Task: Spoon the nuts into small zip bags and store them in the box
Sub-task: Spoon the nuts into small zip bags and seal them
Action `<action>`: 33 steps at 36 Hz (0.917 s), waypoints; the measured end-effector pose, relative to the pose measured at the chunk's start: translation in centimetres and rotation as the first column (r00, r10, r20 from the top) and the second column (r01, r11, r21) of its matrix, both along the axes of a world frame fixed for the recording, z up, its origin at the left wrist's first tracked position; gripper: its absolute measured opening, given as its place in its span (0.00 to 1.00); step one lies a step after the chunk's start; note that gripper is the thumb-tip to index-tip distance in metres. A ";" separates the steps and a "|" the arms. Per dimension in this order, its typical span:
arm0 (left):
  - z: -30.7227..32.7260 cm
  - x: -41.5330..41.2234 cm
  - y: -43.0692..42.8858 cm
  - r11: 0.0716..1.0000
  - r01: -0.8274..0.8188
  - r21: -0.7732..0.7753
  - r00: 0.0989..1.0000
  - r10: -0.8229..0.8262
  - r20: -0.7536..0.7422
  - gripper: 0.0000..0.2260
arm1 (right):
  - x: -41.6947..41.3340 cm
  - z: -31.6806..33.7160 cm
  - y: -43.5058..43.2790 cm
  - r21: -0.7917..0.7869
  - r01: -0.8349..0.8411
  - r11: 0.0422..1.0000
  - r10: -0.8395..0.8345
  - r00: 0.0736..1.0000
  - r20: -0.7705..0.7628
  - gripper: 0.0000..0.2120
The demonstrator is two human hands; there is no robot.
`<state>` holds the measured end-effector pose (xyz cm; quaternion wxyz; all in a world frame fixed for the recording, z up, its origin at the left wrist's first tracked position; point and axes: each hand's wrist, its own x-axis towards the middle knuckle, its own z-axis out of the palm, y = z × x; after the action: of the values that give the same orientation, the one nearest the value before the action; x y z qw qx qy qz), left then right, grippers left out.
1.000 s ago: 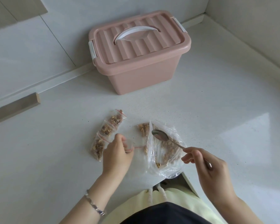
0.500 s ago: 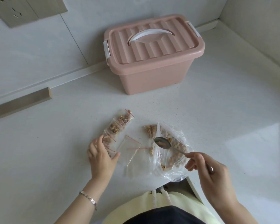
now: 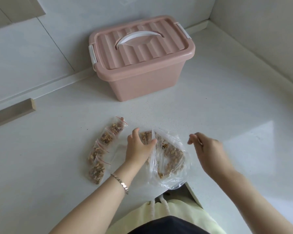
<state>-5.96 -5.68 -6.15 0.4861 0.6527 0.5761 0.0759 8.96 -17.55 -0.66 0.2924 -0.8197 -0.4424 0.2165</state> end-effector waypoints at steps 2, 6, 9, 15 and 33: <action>-0.2 1.0 0.8 0.997 0.068 -0.044 0.995 -0.071 -0.067 0.32 | 0.2 -1.0 1.2 -0.148 -0.029 0.989 0.035 0.999 0.039 0.11; -1.2 2.2 1.4 0.992 0.112 -0.058 0.983 -0.119 -0.140 0.29 | 0.1 -3.0 3.4 -0.324 -0.119 0.939 0.134 0.991 0.023 0.23; -1.9 2.5 1.7 0.995 0.096 -0.018 0.983 -0.098 -0.153 0.22 | -0.1 -4.5 5.5 -0.375 -0.192 0.907 0.217 0.976 0.026 0.30; -2.2 1.9 1.7 0.984 0.145 -0.101 0.989 -0.144 0.010 0.10 | -0.6 -6.7 8.7 -0.444 -0.247 0.861 0.253 0.966 -0.046 0.19; -3.9 2.6 5.4 0.952 0.288 -0.099 0.937 -0.302 -0.174 0.06 | 2.0 -3.1 3.9 -0.111 -0.230 0.967 0.232 0.973 0.006 0.09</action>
<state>-3.34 -0.31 -10.10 0.4589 0.7178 0.5174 -0.0806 10.93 -13.64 -3.79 0.2154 -0.7796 -0.5249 0.2652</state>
